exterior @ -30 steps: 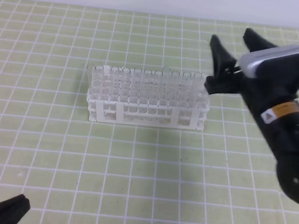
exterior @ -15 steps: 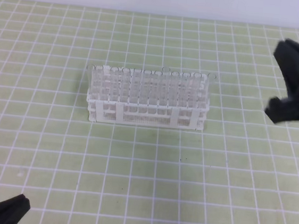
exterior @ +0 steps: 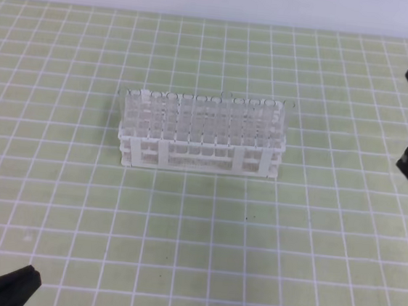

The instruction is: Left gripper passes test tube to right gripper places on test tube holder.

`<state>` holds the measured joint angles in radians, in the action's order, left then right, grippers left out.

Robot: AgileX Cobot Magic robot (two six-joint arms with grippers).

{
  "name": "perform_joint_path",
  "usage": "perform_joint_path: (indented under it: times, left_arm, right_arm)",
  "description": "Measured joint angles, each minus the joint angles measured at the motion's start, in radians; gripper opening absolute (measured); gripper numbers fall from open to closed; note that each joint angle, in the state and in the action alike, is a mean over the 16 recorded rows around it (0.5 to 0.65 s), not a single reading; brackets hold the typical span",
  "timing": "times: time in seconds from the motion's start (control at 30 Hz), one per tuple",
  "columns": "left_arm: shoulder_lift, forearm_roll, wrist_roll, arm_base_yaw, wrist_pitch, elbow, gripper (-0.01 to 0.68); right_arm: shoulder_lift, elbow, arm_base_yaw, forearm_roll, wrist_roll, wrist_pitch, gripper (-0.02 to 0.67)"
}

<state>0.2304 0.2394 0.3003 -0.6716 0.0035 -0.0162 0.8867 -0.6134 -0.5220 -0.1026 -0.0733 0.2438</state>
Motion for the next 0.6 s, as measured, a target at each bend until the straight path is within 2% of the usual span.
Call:
perform_joint_path:
  times: [0.13,0.27,0.6]
  left_arm:
    - [0.000,0.000,0.000,0.000,-0.002,-0.002,-0.002]
    - [0.000,0.000,0.000,0.000,-0.002,-0.002,-0.002]
    - [-0.001,0.000,0.000,0.000,0.002,0.000,-0.002]
  right_arm:
    - [-0.052,0.023,0.031,0.002,-0.006,-0.060,-0.015]
    - [-0.158,0.083,0.103,0.000,-0.013,-0.147,-0.015]
    - [-0.575,0.352,0.404,-0.009,-0.022,-0.289,-0.015]
